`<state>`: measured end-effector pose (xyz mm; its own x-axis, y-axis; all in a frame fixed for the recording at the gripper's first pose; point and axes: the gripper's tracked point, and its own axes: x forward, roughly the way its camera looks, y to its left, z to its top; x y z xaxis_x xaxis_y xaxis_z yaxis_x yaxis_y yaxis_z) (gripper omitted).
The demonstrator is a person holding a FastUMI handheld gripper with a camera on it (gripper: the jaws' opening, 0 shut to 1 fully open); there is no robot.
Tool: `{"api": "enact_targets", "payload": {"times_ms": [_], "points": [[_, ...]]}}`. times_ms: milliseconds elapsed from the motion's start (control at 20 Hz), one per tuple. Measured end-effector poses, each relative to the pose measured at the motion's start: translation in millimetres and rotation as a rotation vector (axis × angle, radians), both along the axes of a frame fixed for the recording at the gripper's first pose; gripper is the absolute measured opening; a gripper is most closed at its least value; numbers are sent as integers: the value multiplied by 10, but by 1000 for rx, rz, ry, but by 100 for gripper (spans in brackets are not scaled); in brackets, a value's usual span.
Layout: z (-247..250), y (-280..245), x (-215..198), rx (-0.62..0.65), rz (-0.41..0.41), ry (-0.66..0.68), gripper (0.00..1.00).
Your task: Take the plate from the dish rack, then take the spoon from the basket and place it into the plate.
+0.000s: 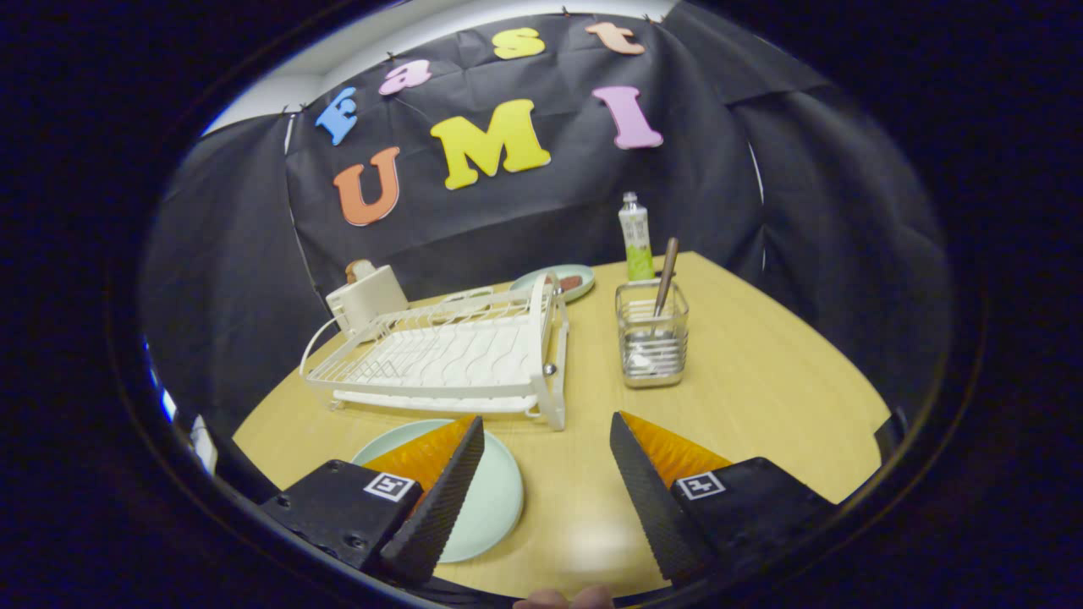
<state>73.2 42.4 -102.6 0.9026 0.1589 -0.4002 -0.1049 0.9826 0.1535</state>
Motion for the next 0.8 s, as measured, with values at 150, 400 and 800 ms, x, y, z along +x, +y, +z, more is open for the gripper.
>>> {"api": "enact_targets", "payload": {"times_ms": [150, 400, 800], "points": [[237, -215, 7, -50, -53, -110, 100], [372, -424, 340, -29, -73, -129, 100], [335, -778, 1590, -27, -97, -93, 100]]}}
